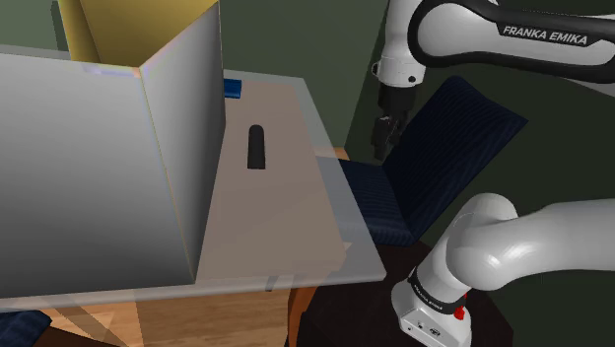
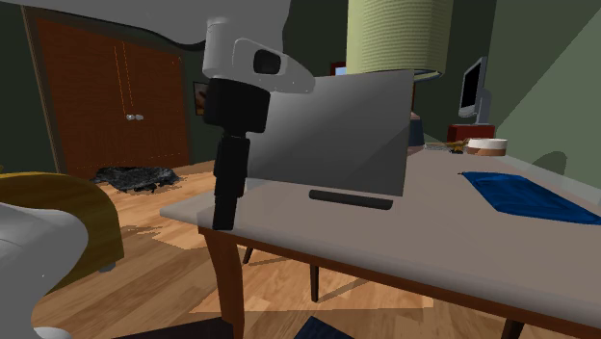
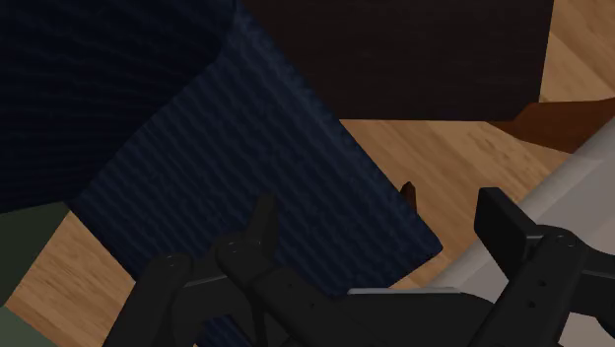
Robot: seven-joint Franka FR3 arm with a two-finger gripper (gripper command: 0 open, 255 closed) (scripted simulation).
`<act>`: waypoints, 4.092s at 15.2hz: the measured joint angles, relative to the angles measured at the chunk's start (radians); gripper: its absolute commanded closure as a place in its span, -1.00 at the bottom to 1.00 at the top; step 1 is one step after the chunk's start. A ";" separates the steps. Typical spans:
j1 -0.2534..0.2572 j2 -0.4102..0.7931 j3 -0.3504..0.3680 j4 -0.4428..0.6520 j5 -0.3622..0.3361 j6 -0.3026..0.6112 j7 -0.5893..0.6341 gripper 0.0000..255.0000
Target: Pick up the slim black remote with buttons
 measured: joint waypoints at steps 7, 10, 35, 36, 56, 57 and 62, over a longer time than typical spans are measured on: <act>-0.007 0.131 0.088 0.071 0.109 0.055 0.204 -1.00; -0.013 0.226 0.134 0.135 0.161 0.091 0.323 -1.00; -0.033 0.837 0.271 0.598 0.247 0.313 0.942 -1.00; -0.033 0.836 0.271 0.593 0.248 0.317 0.941 1.00; -0.034 0.832 0.270 0.707 0.245 0.202 0.962 1.00; -0.034 0.830 0.270 0.716 0.246 0.191 0.963 1.00; -0.034 0.832 0.270 0.779 0.245 0.132 0.974 1.00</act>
